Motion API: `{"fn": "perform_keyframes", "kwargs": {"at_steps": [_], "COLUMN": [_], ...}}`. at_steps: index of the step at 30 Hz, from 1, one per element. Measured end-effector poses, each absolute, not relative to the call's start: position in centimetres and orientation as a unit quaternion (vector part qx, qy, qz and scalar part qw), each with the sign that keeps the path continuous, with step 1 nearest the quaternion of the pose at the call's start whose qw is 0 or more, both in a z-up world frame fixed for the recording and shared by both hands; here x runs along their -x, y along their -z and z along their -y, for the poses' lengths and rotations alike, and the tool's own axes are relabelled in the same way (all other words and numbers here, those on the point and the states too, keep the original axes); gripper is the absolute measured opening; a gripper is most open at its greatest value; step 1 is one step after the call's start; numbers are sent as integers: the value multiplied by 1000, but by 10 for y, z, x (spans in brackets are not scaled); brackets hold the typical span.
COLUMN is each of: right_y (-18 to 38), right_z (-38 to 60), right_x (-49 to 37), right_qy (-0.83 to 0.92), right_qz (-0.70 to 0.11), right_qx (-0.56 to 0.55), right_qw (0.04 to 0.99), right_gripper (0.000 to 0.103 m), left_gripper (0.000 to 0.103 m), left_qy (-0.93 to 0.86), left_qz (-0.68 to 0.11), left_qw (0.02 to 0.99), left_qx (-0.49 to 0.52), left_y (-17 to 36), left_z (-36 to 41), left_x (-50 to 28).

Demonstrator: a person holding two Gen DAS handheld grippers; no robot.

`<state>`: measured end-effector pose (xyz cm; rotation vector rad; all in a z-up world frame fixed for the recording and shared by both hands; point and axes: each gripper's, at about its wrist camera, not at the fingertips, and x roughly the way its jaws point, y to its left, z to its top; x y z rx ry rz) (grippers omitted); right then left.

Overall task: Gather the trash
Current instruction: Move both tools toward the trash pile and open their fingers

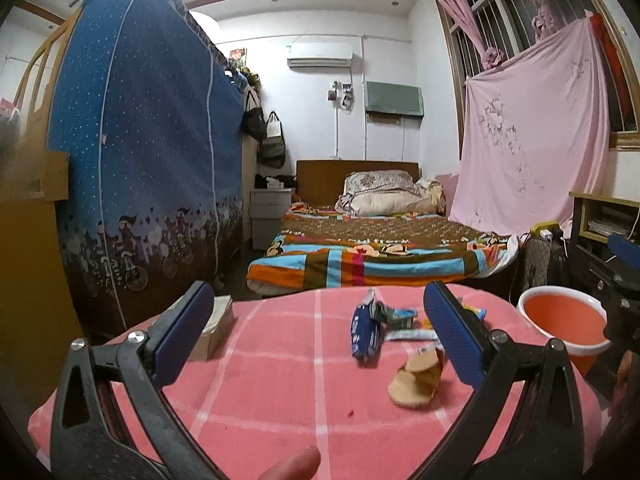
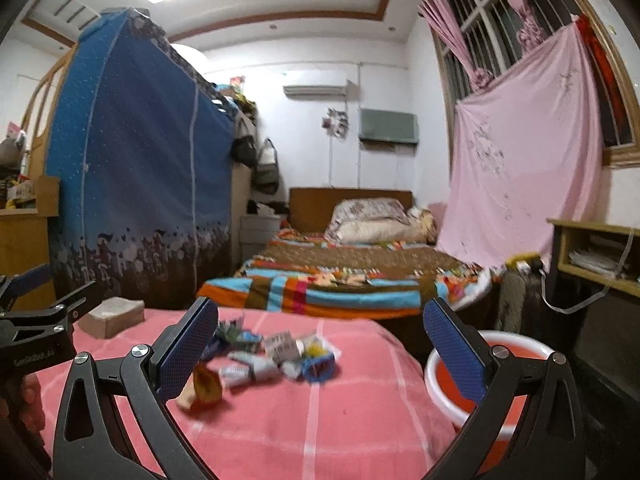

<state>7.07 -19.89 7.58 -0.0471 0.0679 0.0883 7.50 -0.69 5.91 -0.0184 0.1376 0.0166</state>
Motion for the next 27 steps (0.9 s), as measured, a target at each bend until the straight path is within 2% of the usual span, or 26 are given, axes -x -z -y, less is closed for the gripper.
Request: {"fn": "perform_keyframes", "kwargs": {"at_steps": [11, 15, 23, 27], "right_y": [-65, -57, -42, -36], "right_z": [194, 193, 195, 195], "right_x": [-119, -134, -156, -164], "right_qy": [-55, -47, -49, -70], "right_qz": [-94, -141, -214, -243], "right_qx": [53, 57, 48, 42], "right_qw": [993, 987, 974, 967], "right_gripper": [103, 99, 63, 49], "left_gripper": [87, 81, 58, 48], "left_qy": [48, 68, 110, 131], "left_qz": [-140, -177, -258, -299], "left_qw": [988, 980, 957, 943], "left_qx": [52, 61, 69, 66], "left_y": [-43, -35, -19, -10], "left_z": [7, 13, 27, 37], "left_x": [-107, -117, -137, -149]}}
